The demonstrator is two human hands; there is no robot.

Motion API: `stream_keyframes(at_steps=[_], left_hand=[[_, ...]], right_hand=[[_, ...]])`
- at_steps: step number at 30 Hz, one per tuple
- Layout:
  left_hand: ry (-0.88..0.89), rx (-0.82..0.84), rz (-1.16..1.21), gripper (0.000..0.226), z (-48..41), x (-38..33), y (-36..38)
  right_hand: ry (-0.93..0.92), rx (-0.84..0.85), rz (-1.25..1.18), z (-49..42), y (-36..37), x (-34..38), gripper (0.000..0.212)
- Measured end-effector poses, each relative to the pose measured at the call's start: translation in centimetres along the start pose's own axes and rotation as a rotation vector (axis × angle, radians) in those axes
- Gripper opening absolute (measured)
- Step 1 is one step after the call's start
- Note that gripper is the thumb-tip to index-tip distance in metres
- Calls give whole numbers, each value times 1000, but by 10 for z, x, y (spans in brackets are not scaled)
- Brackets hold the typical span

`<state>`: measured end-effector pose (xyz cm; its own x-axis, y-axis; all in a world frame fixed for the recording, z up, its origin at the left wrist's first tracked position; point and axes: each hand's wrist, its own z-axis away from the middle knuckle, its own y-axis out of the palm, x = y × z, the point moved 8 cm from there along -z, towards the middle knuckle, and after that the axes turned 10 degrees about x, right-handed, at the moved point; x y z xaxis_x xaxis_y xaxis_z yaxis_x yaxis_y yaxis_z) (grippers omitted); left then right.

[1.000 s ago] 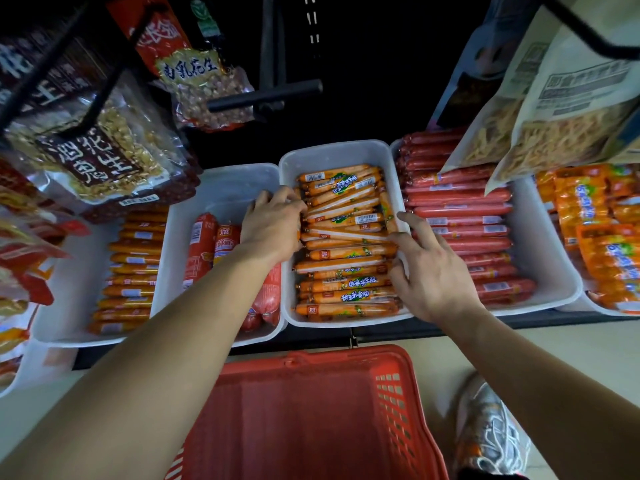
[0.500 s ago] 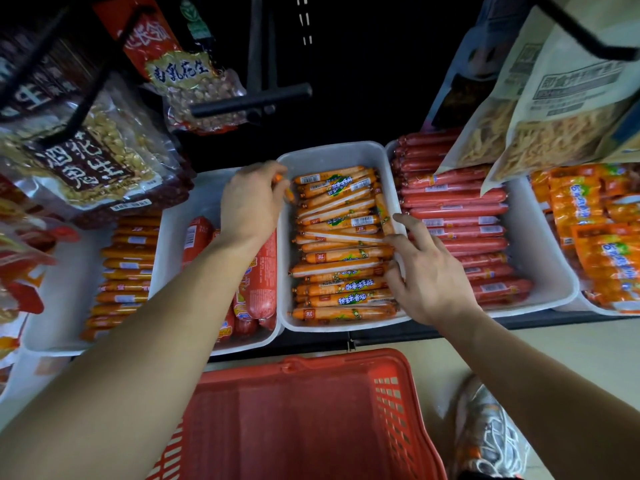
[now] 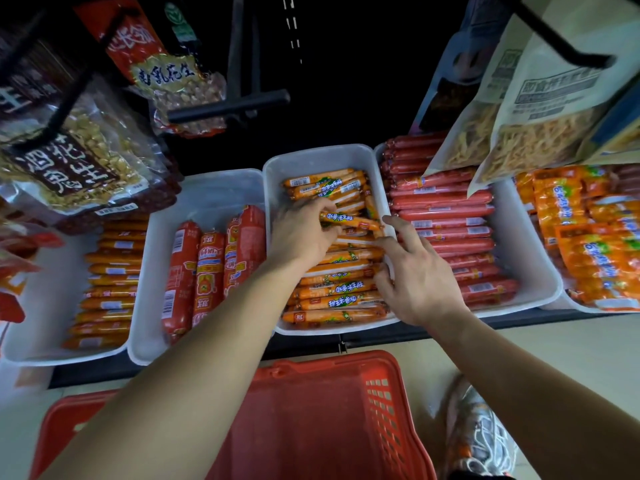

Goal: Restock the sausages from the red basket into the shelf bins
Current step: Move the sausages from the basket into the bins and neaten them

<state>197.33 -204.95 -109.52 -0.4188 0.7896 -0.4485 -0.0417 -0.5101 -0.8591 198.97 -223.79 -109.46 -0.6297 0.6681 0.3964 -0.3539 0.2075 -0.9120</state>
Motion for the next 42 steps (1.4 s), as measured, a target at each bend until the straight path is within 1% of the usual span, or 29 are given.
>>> stream_keyframes(at_steps=[2, 6, 9, 15, 18, 20, 24, 26, 28, 29, 32, 35, 38, 40, 42], left_hand=[[25, 8, -122, 38, -7, -3, 3], [16, -41, -174, 36, -6, 9, -7], [30, -41, -342, 34, -2, 2, -4], [-147, -26, -559, 31, -14, 0, -6], [-157, -45, -635, 29, -14, 7, -7], [-130, -61, -670, 24, -15, 8, -6], [38, -120, -553, 21, -17, -9, -2], [134, -108, -413, 28, -17, -23, 4], [198, -20, -248, 42, -20, -35, 16], [203, 35, -173, 48, -24, -38, 23], [204, 149, -57, 57, -35, -40, 39], [166, 230, 5, 51, -43, -34, 43], [180, 290, -2, 37, -44, -36, 43], [192, 293, 26, 30, -43, -36, 42], [174, 273, 70, 32, -42, -35, 42]], right_hand=[[-2, 2, 0, 0, 0, 0, 45], [-4, 6, -7, 0, 1, -1, 46], [-11, 2, -15, 0, 0, 0, 46], [-12, 3, -15, 1, 0, 0, 46], [-8, 5, -8, 0, 0, 0, 44], [-12, 7, -8, 0, 0, 0, 44], [-13, 9, -12, 0, 0, 1, 46], [-9, 4, -15, 0, -1, 1, 45], [-6, 1, -11, 0, 0, 1, 45], [-4, 0, -10, 0, 0, 1, 45], [-2, 3, -8, -1, 0, 0, 45], [0, 6, -5, -1, 1, 0, 44], [-5, -5, -6, -1, 1, 1, 45], [18, -28, -11, -1, 0, -1, 48], [59, -45, -3, 0, -1, -4, 49]])
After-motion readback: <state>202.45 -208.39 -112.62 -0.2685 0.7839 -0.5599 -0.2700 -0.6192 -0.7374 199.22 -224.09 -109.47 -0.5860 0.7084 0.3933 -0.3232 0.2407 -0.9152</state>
